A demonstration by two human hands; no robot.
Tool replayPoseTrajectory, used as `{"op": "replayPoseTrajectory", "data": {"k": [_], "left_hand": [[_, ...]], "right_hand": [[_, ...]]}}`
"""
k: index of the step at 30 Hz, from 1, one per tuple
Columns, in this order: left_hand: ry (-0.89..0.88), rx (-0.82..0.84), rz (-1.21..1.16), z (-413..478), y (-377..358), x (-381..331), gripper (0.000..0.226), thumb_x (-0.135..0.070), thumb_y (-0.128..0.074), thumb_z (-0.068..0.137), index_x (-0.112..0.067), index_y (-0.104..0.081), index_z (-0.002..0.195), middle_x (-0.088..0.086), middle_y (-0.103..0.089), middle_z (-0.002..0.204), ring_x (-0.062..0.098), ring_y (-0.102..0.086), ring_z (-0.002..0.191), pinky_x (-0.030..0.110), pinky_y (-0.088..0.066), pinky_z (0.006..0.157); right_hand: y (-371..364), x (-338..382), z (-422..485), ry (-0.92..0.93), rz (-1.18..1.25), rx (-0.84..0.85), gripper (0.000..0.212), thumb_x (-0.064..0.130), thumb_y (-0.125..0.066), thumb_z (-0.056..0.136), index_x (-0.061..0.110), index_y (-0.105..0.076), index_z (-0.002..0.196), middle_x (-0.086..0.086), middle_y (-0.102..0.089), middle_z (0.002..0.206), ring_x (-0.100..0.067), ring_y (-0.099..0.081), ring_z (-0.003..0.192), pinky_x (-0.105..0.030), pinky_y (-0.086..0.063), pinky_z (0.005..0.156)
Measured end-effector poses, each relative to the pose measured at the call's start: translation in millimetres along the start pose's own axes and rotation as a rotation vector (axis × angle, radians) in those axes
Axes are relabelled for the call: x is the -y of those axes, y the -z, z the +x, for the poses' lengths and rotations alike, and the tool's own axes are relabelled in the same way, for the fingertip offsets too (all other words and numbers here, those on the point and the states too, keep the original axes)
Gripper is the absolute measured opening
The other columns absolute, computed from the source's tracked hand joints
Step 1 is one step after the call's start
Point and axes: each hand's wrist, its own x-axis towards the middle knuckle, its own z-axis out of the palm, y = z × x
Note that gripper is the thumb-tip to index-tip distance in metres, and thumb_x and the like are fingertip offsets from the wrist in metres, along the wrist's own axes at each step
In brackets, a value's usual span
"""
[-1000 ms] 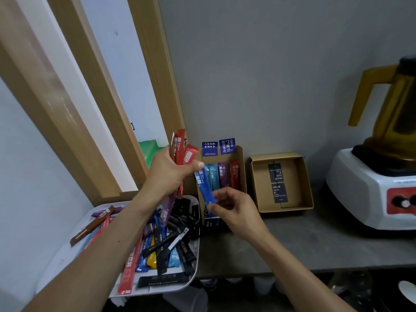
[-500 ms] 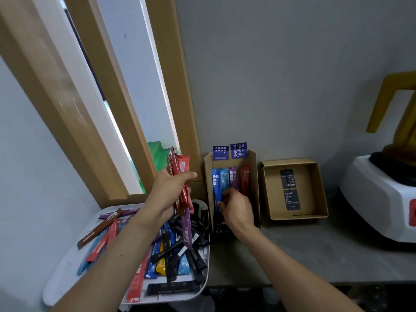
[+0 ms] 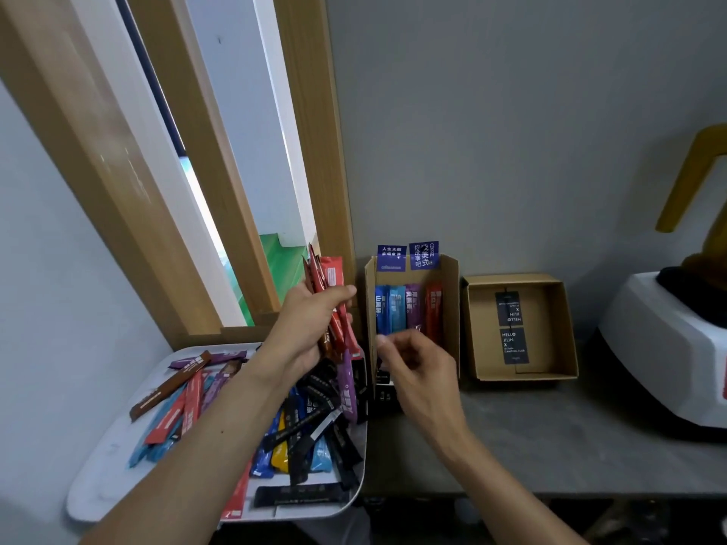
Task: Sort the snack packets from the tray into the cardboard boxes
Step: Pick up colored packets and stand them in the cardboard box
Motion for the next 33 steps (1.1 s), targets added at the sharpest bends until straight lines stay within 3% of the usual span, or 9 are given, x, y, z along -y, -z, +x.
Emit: {"op": "replayPoseTrajectory", "data": {"k": [3, 5, 9, 12, 17, 20, 23, 27, 33], "left_hand": [[-0.028, -0.022, -0.044, -1, -9, -1, 0.030, -0.014, -0.072, 0.093, -0.011, -0.061, 0.120, 0.007, -0.071, 0.086, 0.018, -0.069, 0.077, 0.032, -0.058, 0.070], [-0.028, -0.026, -0.082, 1, -14, -2, 0.033, -0.015, -0.072, 0.093, -0.007, -0.063, 0.124, 0.006, -0.072, 0.085, 0.015, -0.071, 0.072, 0.028, -0.058, 0.065], [-0.023, -0.051, -0.130, 4, -23, -2, 0.033, -0.015, -0.069, 0.096, -0.004, -0.061, 0.125, 0.002, -0.067, 0.073, 0.014, -0.065, 0.062, 0.030, -0.057, 0.061], [-0.047, -0.077, -0.130, -1, -28, -4, 0.030, -0.018, -0.069, 0.096, -0.008, -0.061, 0.123, 0.001, -0.067, 0.074, 0.015, -0.065, 0.066, 0.032, -0.058, 0.067], [-0.287, -0.287, 0.102, 0, 7, -35, 0.033, -0.030, -0.071, 0.095, -0.011, -0.062, 0.121, 0.003, -0.067, 0.086, 0.012, -0.067, 0.073, 0.032, -0.058, 0.076], [-0.225, -0.062, 0.416, -14, 12, -41, 0.035, -0.035, -0.079, 0.084, -0.019, -0.062, 0.109, 0.001, -0.068, 0.090, 0.014, -0.065, 0.080, 0.029, -0.051, 0.073], [-0.154, 0.122, 0.534, -26, -1, -30, 0.037, -0.039, -0.084, 0.076, -0.023, -0.061, 0.099, -0.004, -0.069, 0.089, 0.011, -0.066, 0.080, 0.023, -0.049, 0.069], [-0.220, 0.113, 0.471, -21, -14, -16, 0.030, -0.029, -0.084, 0.081, -0.023, -0.059, 0.096, -0.006, -0.070, 0.084, -0.003, -0.070, 0.068, 0.011, -0.050, 0.054], [-0.340, 0.037, 0.457, -14, -23, -14, 0.031, -0.026, -0.085, 0.081, -0.030, -0.058, 0.096, -0.009, -0.070, 0.093, 0.008, -0.071, 0.088, 0.017, -0.053, 0.068]], "right_hand": [[0, 8, -21, -0.063, 0.038, 0.184, 0.016, 0.025, -0.083, 0.086, 0.022, -0.071, 0.097, 0.006, -0.075, 0.088, -0.005, -0.071, 0.082, -0.019, -0.057, 0.073], [1, 3, -23, -0.084, 0.031, 0.176, 0.016, 0.016, -0.081, 0.088, 0.023, -0.072, 0.099, 0.005, -0.076, 0.089, -0.005, -0.072, 0.083, -0.021, -0.057, 0.073], [-6, 0, -20, -0.123, 0.111, 0.219, 0.029, 0.030, -0.083, 0.085, 0.031, -0.069, 0.110, 0.009, -0.075, 0.101, -0.006, -0.072, 0.093, -0.026, -0.061, 0.082], [-13, -6, -20, -0.173, 0.162, 0.176, 0.024, 0.020, -0.083, 0.085, 0.026, -0.072, 0.106, 0.002, -0.077, 0.096, -0.013, -0.074, 0.089, -0.037, -0.064, 0.081], [19, -14, -26, -0.340, 0.451, 0.145, 0.026, 0.003, -0.078, 0.086, 0.017, -0.076, 0.107, -0.011, -0.080, 0.096, -0.021, -0.075, 0.084, -0.025, -0.058, 0.070], [27, -14, -22, -0.373, 0.605, 0.132, 0.029, 0.003, -0.074, 0.088, 0.012, -0.075, 0.116, -0.013, -0.080, 0.102, -0.018, -0.074, 0.081, -0.025, -0.058, 0.070], [24, -13, -16, -0.339, 0.599, 0.155, 0.034, 0.005, -0.077, 0.085, 0.008, -0.075, 0.119, -0.015, -0.079, 0.106, -0.021, -0.074, 0.083, -0.026, -0.057, 0.070], [24, -11, -15, -0.310, 0.553, 0.191, 0.032, 0.004, -0.079, 0.083, 0.005, -0.076, 0.115, -0.019, -0.078, 0.102, -0.020, -0.073, 0.080, -0.024, -0.057, 0.067], [38, -4, -1, -0.232, 0.377, 0.254, 0.022, 0.009, -0.081, 0.084, 0.010, -0.076, 0.106, -0.009, -0.078, 0.092, -0.016, -0.072, 0.078, -0.025, -0.057, 0.069]]}}
